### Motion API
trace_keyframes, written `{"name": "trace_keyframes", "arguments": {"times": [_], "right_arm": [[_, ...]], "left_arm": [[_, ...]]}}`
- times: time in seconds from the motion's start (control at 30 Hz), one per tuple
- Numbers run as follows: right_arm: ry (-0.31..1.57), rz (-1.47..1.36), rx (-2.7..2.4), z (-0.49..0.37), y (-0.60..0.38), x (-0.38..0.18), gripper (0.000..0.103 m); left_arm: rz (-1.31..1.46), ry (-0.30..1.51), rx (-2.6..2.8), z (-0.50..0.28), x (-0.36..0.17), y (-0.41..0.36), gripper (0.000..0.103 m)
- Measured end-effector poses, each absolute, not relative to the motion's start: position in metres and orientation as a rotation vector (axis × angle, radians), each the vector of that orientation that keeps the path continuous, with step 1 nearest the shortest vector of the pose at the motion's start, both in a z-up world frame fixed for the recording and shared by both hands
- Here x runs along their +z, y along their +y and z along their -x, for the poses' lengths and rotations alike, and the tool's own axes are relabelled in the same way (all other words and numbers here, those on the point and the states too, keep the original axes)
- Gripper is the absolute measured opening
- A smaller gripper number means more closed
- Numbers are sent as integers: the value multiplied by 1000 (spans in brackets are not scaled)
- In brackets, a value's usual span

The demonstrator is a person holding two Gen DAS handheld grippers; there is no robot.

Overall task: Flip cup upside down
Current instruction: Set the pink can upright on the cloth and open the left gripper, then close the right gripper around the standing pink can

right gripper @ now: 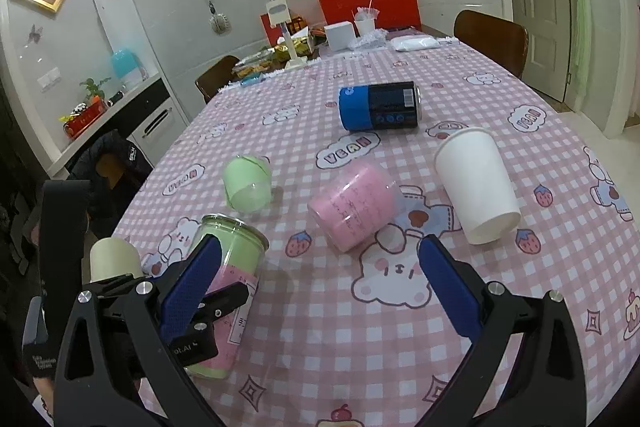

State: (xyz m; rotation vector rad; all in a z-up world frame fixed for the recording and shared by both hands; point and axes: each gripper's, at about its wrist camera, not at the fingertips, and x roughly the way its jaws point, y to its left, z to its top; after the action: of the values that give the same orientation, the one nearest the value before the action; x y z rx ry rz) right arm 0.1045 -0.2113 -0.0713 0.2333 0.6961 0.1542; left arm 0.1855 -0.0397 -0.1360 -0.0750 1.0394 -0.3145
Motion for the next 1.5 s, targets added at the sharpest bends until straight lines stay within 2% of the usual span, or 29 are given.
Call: {"name": "trace_keyframes", "arguments": {"times": [0.4,0.6,0.83,0.87,0.9,0.93,0.97,1.0,1.03,1.07,1.1,1.27,1.5], "right_arm": [[676,-237,150,-104,-211,-63,95],[673,-231,171,-107,-203,-57,95],[759,-235,225,-124,-176,-68,95],[771,-231,228,-126,-172,-70,95],[783,-227,234,-128,-167,-72,95],[799,-225,246,-131,-161,-74,95],[811,-228,257,-134,-157,-76,95],[821,-230,265,-136,-154,-77,95],[833,-226,271,-140,-149,-78,95],[839,-222,272,-142,-145,-80,95],[849,-215,269,-145,-141,-82,95],[905,-212,283,-158,-126,-94,95],[984,-225,289,-176,-114,-114,95]], "left_arm": [[69,931,-273,-175,-107,-24,71],[-49,765,-130,-155,-73,4,76],[3,666,-1,-148,-55,60,75],[3,659,3,-148,-54,64,71],[0,656,6,-148,-54,66,59],[-2,662,5,-149,-54,69,53],[8,670,-12,-150,-55,72,47],[16,672,-20,-151,-56,73,46],[18,674,-26,-153,-57,75,37],[16,676,-32,-154,-58,76,22],[20,682,-41,-153,-61,76,14],[56,697,-81,-160,-70,82,2],[77,682,-97,-166,-71,87,1]]}}
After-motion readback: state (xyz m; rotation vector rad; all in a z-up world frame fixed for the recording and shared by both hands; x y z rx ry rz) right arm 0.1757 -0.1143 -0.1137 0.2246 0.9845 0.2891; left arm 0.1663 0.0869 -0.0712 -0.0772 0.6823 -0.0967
